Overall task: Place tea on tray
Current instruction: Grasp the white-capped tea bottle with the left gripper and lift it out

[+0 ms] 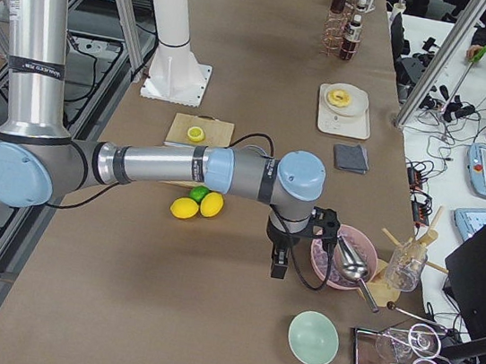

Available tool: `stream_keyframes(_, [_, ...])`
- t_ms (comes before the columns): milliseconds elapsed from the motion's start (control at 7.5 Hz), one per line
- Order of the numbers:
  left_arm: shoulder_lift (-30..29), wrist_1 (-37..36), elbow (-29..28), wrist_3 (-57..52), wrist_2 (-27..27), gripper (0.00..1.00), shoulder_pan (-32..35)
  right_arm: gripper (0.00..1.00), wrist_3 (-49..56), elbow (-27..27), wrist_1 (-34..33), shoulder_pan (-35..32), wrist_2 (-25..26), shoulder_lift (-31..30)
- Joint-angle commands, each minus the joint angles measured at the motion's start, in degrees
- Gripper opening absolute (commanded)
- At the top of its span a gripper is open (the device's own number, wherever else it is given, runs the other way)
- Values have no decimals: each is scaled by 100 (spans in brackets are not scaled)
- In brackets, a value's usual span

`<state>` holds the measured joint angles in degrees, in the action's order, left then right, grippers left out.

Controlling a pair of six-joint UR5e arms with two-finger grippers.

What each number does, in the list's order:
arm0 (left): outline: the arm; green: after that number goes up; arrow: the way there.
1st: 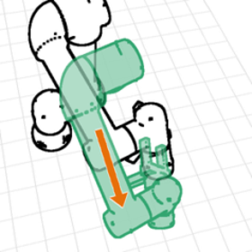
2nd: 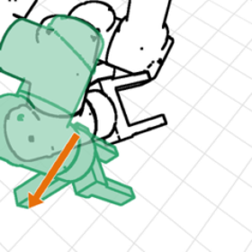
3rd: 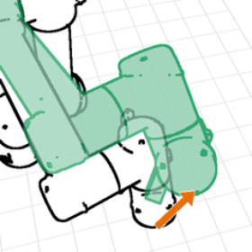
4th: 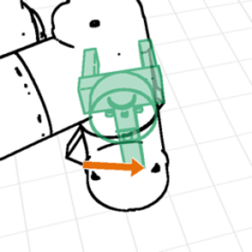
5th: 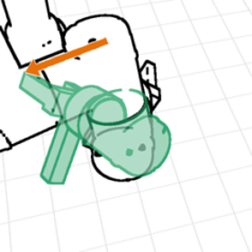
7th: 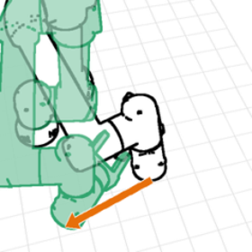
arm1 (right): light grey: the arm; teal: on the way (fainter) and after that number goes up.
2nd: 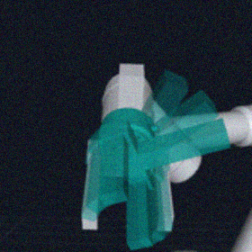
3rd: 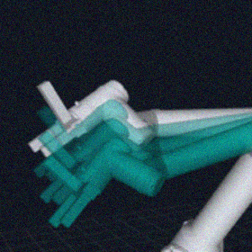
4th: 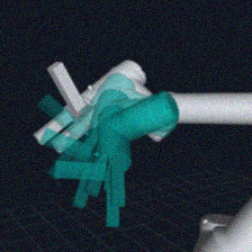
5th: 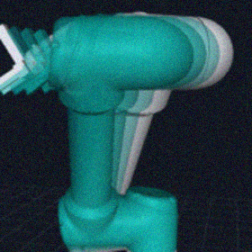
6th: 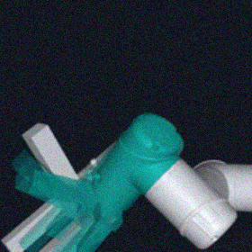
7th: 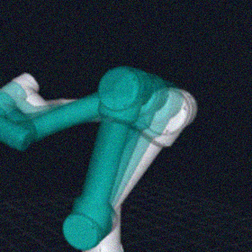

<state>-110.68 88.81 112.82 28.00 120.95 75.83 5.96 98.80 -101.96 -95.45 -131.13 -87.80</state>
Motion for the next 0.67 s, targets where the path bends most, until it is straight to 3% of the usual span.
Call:
stream_keyframes(0, [-24, -478, 905, 1147, -97, 0, -765, 100, 1, -28, -8, 8, 0, 0])
stream_keyframes(133, [-41, -566, 1205, 1816, -420, 0, -1337, 100, 1, -36, 1, 8, 9, 0])
stream_keyframes(267, [-346, -1167, 1364, 2414, -928, 0, -2030, 100, 1, -45, 1, 0, 18, 0])
stream_keyframes(400, [-1158, -2034, 1375, 2751, -1333, 0, -2533, 100, 1, -54, -8, 0, 9, 0])
stream_keyframes(533, [-1575, -2356, 1322, 3303, -1616, 0, -3008, 100, 1, -63, 1, 0, 26, 0])
